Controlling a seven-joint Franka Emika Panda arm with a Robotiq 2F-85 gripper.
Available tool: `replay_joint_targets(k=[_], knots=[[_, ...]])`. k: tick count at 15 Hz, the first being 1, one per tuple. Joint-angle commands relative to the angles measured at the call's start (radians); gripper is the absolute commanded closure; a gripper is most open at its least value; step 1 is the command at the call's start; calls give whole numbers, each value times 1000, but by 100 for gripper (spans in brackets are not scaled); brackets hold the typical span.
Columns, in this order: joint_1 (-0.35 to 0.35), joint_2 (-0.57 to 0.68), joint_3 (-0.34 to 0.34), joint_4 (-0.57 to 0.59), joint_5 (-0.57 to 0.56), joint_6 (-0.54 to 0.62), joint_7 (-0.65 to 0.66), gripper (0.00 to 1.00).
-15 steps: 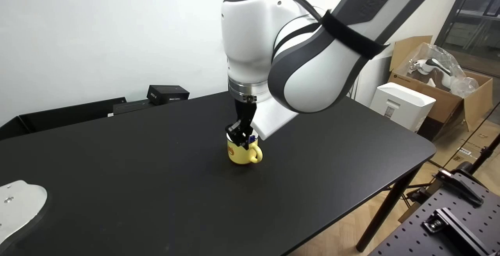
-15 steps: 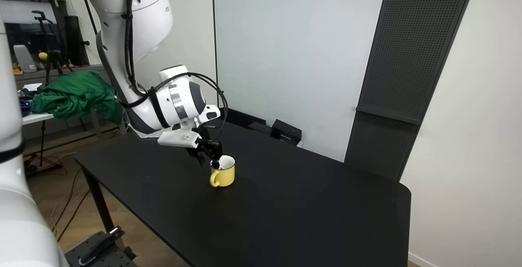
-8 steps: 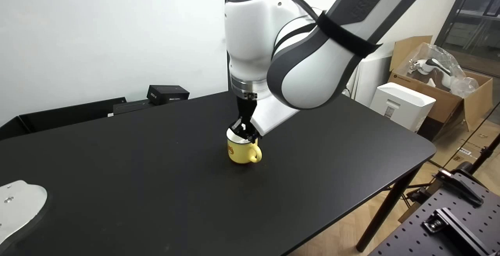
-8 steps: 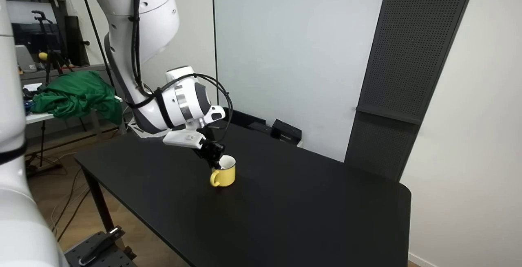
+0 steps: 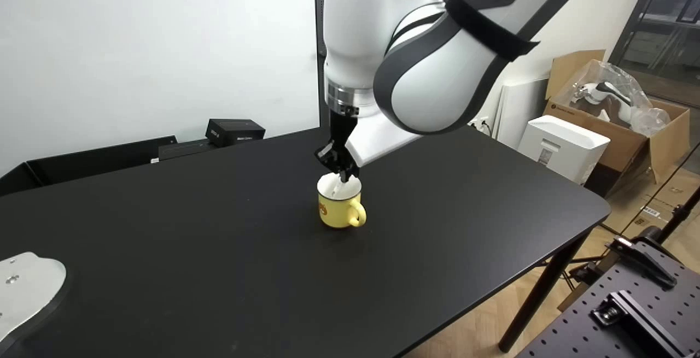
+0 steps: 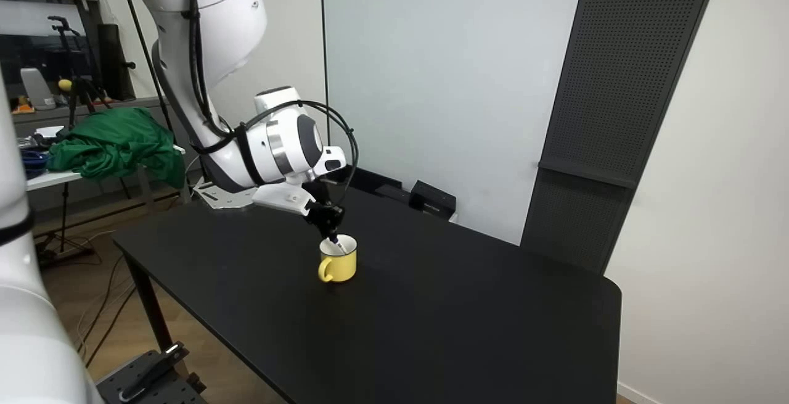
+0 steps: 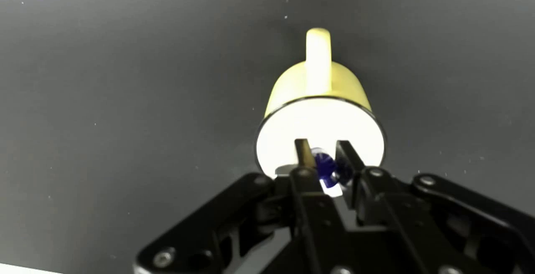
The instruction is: Remove the marker from the yellow mug
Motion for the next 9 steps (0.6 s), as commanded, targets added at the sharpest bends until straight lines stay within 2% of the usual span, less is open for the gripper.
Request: replay_joint_targets(k=[1,5,9], knots=[[-33,-152,9,-65,99,57,-62,95],[-45,-282,-27,-106,165,123,-92,95],[-66,-339,-74,-124,183,148,-92,95]])
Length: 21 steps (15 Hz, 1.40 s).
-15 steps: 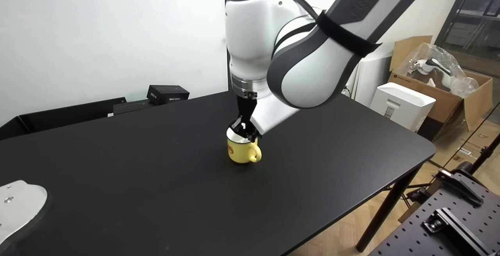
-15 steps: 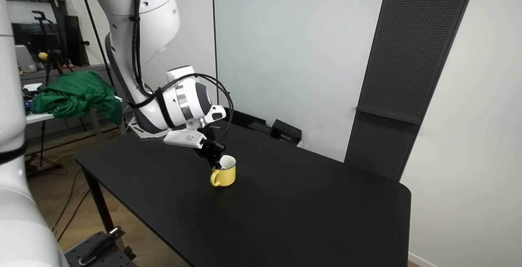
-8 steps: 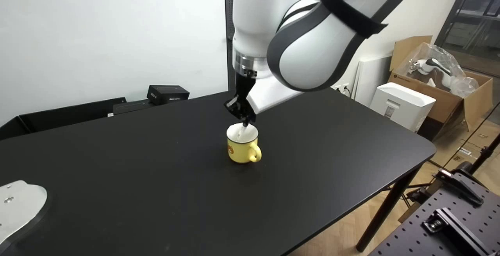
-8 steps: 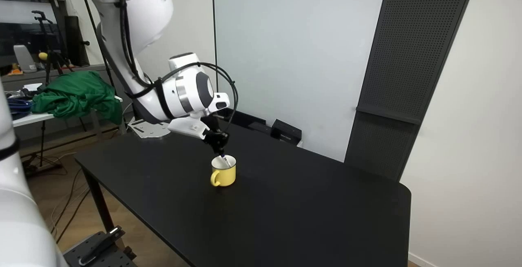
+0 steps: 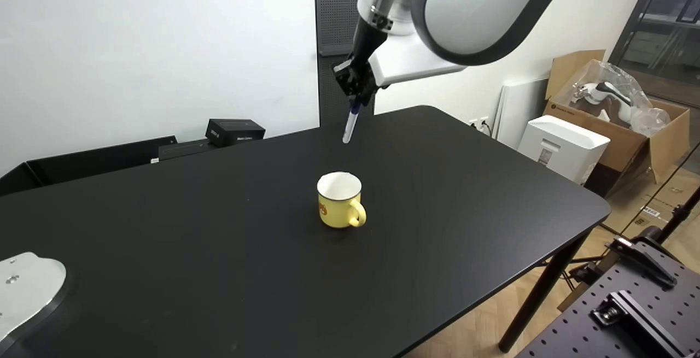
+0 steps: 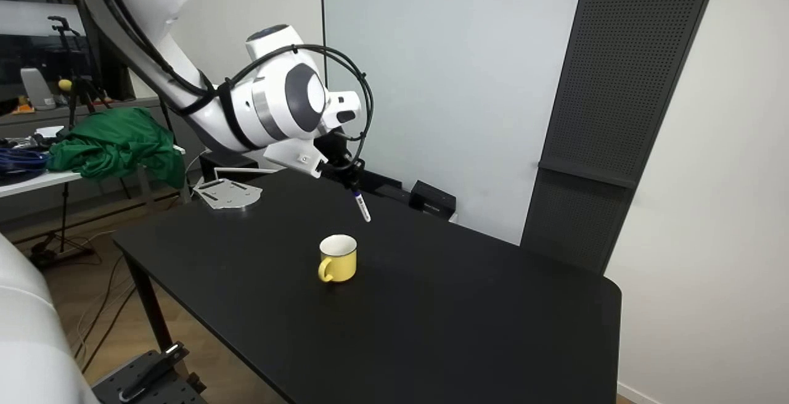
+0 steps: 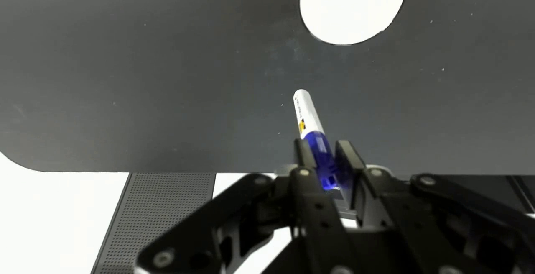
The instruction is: Remove the marker from the yellow mug
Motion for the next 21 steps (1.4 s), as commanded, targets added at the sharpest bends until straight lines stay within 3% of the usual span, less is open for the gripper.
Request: replay_joint_targets(k=[1,10,15,20,21], knots=[[-28,-49,-35,-35,0,32,5,95],[-105,99,-18,2,-121,2,72,95],[-91,210,-27,40,-203,-41,122,95],[-68,303,-34,93,-220,-93,131,95],[-64,317,-36,103,-218,-102,130,92]])
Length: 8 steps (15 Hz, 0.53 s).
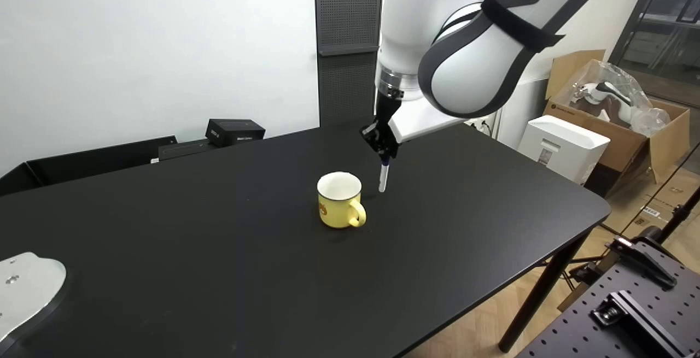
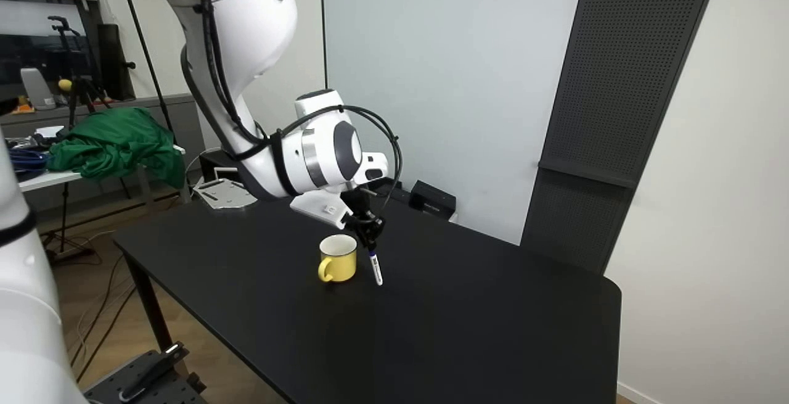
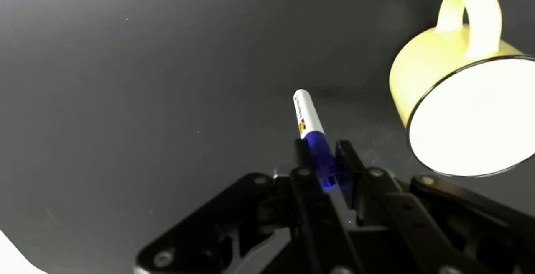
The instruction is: Remove the marker from the yellow mug
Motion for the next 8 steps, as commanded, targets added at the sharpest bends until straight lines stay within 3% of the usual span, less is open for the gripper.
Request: replay_joint_targets(k=[1,2,4,8], knots=[[21,67,-5,66,-24,-53,48,69],[25,79,-5,74,-21,-62,46,56],[31,98,-6,90,-13,-78,46,48],[35,117,-8,113,-1,-103,46,19]])
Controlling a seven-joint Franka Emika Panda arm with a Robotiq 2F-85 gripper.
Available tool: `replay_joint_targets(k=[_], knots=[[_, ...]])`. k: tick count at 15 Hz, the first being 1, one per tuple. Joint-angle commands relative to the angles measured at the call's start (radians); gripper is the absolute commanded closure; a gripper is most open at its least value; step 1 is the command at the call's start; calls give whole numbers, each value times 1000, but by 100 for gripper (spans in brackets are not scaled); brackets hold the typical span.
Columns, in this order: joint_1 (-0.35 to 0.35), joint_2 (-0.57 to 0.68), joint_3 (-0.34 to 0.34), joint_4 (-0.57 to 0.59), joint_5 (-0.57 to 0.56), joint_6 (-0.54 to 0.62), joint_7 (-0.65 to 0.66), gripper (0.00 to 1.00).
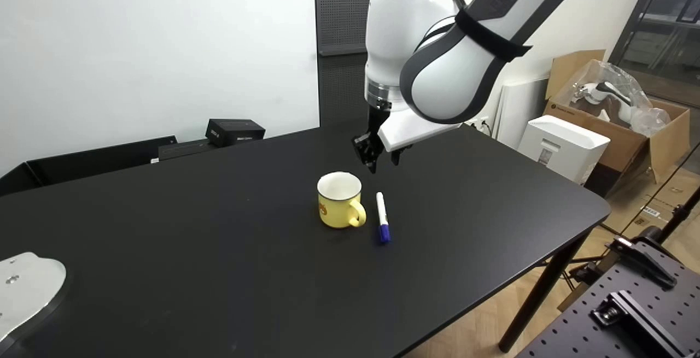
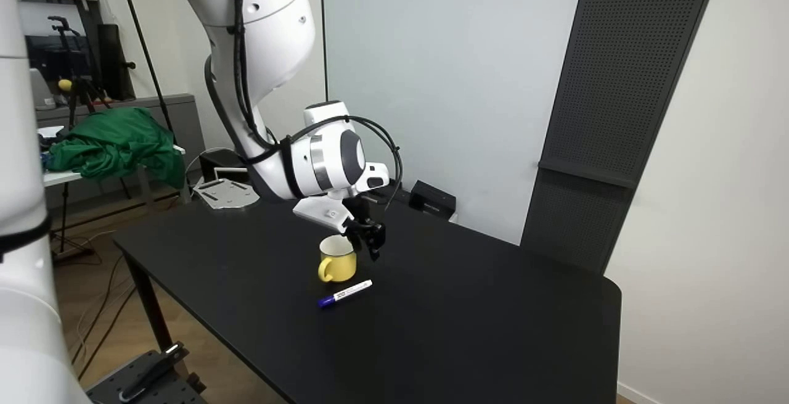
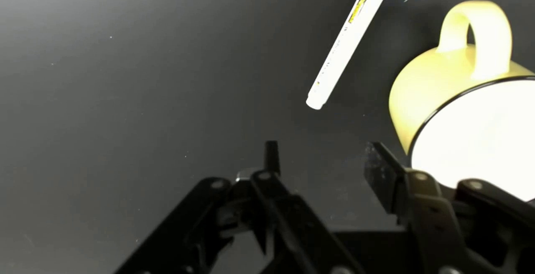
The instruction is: Remove the marker from the yellow mug
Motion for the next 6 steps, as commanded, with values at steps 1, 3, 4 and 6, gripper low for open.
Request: replay_joint_targets(k=[1,3,4,6], knots=[[14,23,-7,44,-3,-41,42,12],[15,20,-8,49,-1,-56,51,2],[15,16,-7,49,1,-63,53,0],[140,-6,-124,42,78,-72,-1,0]])
